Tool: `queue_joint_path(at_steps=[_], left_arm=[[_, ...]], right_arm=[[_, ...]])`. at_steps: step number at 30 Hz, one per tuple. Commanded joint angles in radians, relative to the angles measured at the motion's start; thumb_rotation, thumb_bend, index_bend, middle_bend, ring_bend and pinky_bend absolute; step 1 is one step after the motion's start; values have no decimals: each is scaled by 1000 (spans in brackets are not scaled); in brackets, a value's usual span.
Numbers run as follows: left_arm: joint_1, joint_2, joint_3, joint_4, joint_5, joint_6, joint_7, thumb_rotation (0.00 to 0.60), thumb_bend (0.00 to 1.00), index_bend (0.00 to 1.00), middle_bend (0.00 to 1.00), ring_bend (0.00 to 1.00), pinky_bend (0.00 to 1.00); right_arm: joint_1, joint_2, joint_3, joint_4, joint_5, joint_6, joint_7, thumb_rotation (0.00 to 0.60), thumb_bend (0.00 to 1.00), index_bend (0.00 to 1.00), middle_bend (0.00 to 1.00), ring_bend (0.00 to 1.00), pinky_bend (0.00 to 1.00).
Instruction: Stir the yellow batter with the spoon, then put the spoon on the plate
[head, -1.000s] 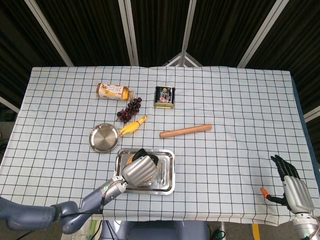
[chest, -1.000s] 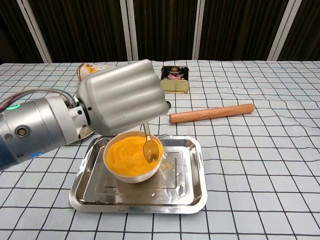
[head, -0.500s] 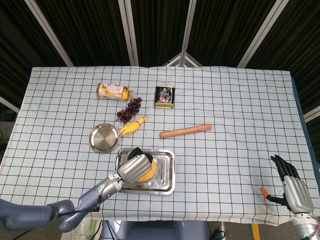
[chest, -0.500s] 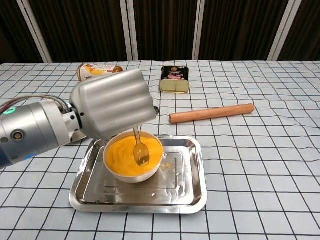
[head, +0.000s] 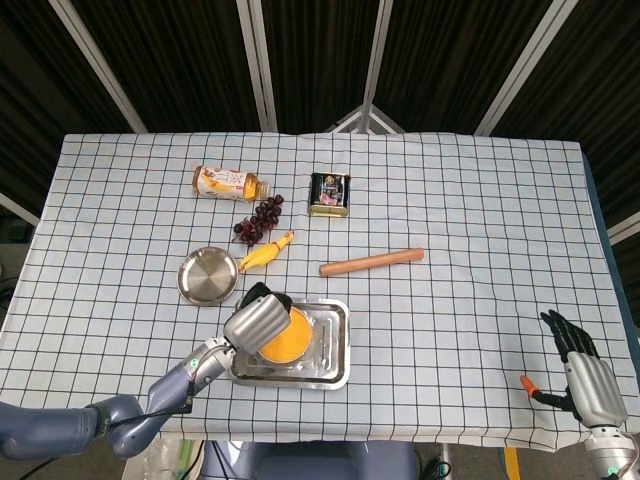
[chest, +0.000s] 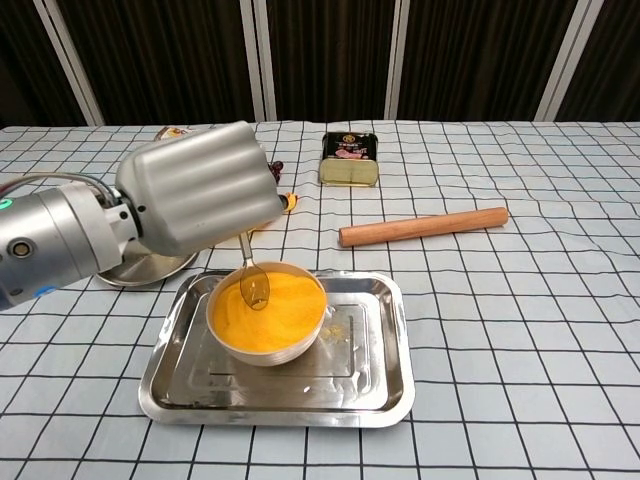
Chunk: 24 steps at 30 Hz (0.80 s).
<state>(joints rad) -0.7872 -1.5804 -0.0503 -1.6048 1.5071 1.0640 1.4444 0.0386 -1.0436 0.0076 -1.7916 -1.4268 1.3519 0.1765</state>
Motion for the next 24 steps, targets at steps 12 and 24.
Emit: queue_joint_path(at_steps=[12, 24], left_arm=[[-10, -2, -24, -51, 28, 12, -50, 600, 625, 819, 1000, 998, 972], [-13, -52, -30, -26, 12, 8, -34, 600, 625, 819, 1000, 998, 973]], right_arm=[[-2, 0, -1, -3, -2, 3, -2, 600, 317, 0, 0, 0, 0], [0, 1, 0, 0, -1, 0, 3, 600, 317, 0, 0, 0, 0]])
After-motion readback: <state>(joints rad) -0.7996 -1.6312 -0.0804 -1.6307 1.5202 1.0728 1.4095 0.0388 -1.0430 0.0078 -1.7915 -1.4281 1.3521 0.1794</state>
